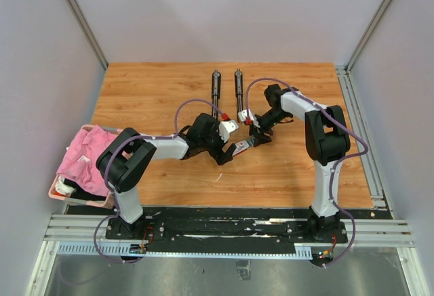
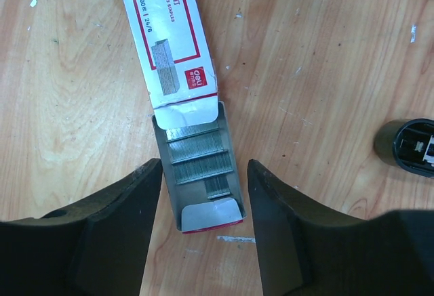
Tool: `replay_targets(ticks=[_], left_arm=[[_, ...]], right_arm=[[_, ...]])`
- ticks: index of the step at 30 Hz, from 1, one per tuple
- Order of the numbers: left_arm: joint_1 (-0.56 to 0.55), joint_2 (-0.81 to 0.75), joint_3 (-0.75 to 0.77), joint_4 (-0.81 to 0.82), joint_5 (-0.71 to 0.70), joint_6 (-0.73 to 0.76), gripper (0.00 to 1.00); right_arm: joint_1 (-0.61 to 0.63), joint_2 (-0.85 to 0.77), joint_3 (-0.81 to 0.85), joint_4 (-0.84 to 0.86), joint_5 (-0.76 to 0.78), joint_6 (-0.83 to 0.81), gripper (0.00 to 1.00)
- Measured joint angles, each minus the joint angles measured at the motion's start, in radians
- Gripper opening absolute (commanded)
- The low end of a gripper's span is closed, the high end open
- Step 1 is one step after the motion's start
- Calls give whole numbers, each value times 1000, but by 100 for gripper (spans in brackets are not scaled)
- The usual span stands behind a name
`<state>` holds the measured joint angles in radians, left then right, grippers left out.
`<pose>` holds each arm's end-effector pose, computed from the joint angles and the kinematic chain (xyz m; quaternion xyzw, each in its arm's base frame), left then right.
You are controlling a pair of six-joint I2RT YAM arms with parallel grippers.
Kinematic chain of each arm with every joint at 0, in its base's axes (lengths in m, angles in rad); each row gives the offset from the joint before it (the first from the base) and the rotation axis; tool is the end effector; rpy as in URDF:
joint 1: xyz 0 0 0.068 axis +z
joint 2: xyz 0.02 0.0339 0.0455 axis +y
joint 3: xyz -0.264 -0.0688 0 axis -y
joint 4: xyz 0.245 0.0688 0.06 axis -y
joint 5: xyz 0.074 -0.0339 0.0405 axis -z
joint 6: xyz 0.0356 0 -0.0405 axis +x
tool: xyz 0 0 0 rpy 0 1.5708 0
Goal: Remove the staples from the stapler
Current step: Close the staple box at the center of the board.
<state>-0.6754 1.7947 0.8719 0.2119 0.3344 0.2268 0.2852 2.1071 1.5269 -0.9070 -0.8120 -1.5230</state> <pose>0.2705 -0.2316 0.1416 0.4532 0.7764 -0.2389 0.3671 0.3775 0.1376 0.1582 -0.7316 0.5547 0.2991 0.2602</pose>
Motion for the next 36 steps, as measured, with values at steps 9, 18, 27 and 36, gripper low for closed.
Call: replay_targets(ticks=[9, 18, 27, 36], left_arm=[[0, 4, 5, 1, 0, -4, 88], [0, 23, 26, 4, 1, -17, 84], [0, 24, 26, 5, 2, -14, 83], [-13, 30, 29, 10, 16, 13, 80]], right_arm=[[0, 1, 5, -24, -3, 0, 54], [0, 2, 5, -30, -3, 0, 48], [0, 14, 5, -32, -2, 1, 47], [1, 14, 6, -33, -3, 10, 46]])
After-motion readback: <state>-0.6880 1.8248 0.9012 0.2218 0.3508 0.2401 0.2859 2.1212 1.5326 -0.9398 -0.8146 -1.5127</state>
